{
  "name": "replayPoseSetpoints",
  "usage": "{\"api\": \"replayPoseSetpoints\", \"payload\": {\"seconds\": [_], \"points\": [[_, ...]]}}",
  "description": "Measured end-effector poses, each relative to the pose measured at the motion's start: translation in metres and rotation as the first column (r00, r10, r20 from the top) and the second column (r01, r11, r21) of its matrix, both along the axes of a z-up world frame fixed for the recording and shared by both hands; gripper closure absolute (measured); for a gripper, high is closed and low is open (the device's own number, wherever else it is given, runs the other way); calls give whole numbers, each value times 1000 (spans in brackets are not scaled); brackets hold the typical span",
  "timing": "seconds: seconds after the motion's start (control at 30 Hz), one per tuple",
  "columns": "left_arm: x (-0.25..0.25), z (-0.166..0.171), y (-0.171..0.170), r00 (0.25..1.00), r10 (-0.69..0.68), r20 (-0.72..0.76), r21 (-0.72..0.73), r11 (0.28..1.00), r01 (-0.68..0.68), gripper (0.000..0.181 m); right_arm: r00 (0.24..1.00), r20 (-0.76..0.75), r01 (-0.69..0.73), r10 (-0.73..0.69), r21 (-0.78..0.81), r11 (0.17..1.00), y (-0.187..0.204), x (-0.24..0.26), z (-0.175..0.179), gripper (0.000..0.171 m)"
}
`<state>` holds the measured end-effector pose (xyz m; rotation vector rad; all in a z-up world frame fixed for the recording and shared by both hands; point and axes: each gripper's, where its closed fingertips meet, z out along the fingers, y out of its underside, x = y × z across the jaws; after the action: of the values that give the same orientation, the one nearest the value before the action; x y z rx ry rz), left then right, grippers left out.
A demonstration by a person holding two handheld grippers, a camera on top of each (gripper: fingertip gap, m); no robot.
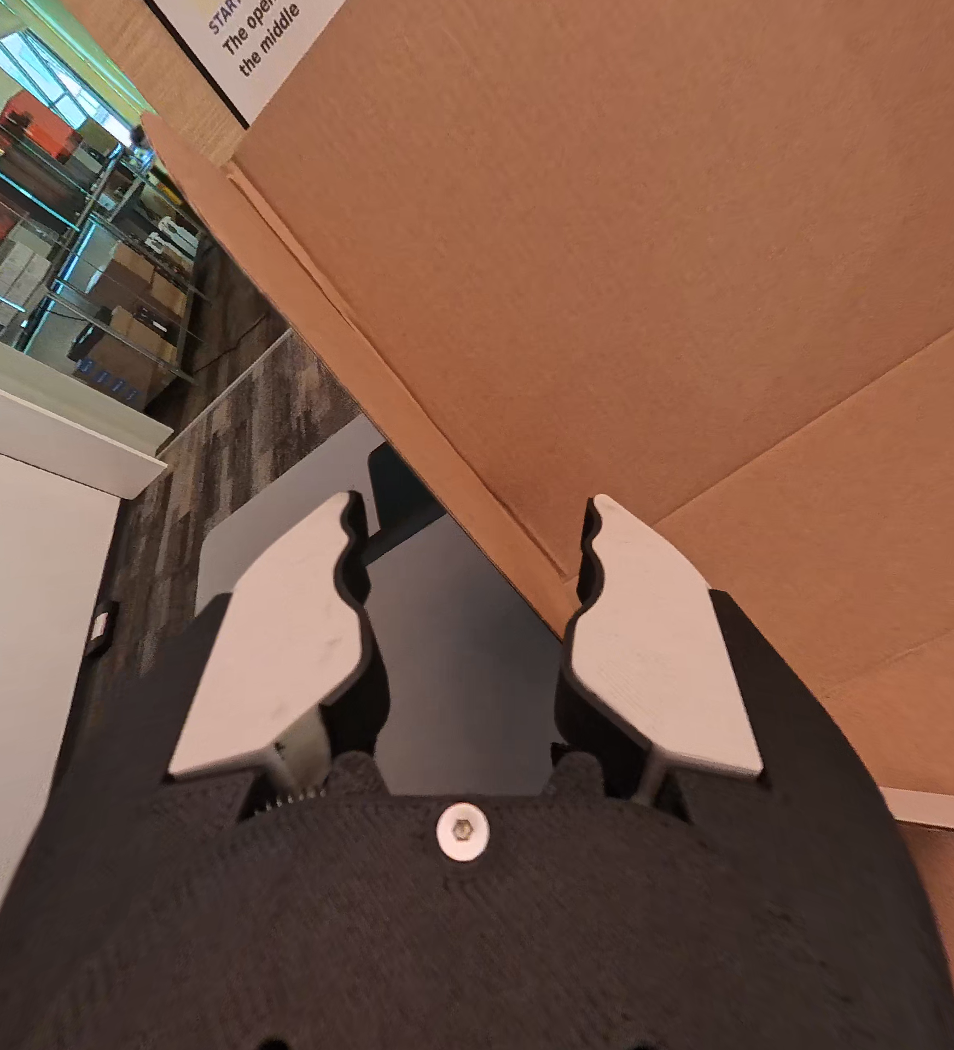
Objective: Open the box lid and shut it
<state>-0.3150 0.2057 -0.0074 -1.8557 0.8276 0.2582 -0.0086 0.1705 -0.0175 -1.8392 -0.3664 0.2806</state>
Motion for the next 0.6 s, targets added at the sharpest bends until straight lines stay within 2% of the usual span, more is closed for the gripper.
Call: {"api": "replayPoseSetpoints", "payload": {"seconds": [0.17, 0.37, 0.5, 0.6], "points": [[7, -10, -3, 989, -39, 143, -107, 993, 55, 125, 1000, 1, 3, -3, 0, 1000, -1, 2, 0, 165], [8, -23, -5, 959, -49, 278, -234, 965, 117, 152, 1000, -1, 3, -3, 2, 1000, -2, 3, 2, 166], [0, -25, -3, 948, -22, 317, -274, 955, 113, 159, 1000, 7, 2, -2, 2, 1000, -4, 4, 3, 166], [-8, -25, -1, 936, 11, 353, -298, 949, 101, 154, 1000, -2, -5, 5, 7, 1000, -6, 5, 6, 166]]}}
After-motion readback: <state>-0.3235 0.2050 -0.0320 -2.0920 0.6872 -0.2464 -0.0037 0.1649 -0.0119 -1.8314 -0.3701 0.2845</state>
